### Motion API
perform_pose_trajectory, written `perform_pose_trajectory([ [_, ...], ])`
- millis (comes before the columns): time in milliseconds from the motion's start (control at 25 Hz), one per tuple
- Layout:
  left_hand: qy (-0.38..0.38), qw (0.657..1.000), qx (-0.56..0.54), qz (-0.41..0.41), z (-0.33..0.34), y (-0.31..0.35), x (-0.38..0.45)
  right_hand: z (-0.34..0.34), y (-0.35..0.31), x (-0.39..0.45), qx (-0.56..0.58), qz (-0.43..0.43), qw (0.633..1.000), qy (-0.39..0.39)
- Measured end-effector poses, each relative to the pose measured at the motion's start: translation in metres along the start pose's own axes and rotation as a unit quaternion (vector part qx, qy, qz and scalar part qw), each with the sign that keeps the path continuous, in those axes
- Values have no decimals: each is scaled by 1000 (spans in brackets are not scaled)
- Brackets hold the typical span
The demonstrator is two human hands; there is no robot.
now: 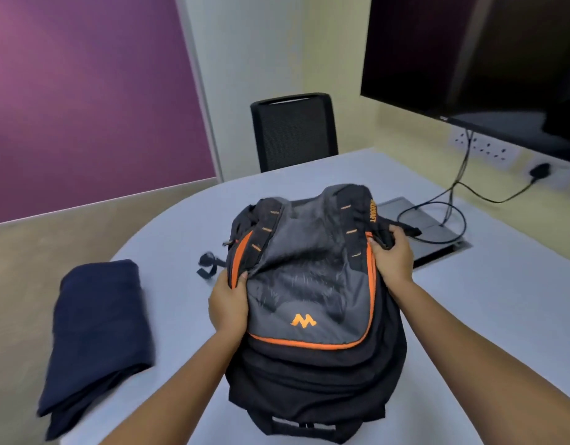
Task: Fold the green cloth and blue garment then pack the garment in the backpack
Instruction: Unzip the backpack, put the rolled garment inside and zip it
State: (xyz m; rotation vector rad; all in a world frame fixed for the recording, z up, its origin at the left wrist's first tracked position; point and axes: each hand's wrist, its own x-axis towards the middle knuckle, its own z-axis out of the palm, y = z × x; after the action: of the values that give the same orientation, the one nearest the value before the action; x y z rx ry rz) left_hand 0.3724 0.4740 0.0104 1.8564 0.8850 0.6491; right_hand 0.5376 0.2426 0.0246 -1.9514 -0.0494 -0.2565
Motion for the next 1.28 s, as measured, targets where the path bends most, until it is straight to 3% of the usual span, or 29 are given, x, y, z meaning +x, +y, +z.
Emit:
perform_pose_trajectory([
  [120,6,999,3,-52,-5,-42,-11,39,24,5,-80,-17,988,-128],
  [200,-44,995,38,-83,-1,-79,-28,47,45,1,-108,1,976,-189],
  [280,-132,980,84,-123,6,-121,-52,38,67,-7,-127,53,965,-221],
  [360,-150,970,155,-115,7,-148,-73,17,91,-14,-154,100,958,-220],
  [440,-105,957,269,-11,6,-151,-76,-10,113,-18,-201,110,953,-196],
  [560,-152,908,324,219,21,-121,-72,-40,134,-29,-261,104,937,-208],
  [760,-363,771,423,308,73,-89,-70,-29,136,-42,-248,37,940,-231],
  [880,-452,757,417,220,97,-80,-84,-9,132,-40,-249,33,941,-228],
  [1000,-492,792,353,76,115,-78,-100,16,123,-42,-328,55,908,-256],
  [1200,-484,778,386,104,124,-94,-109,41,114,-78,-451,-17,824,-343],
  [1280,-497,767,392,106,124,-97,-110,34,119,-83,-477,-54,807,-344],
])
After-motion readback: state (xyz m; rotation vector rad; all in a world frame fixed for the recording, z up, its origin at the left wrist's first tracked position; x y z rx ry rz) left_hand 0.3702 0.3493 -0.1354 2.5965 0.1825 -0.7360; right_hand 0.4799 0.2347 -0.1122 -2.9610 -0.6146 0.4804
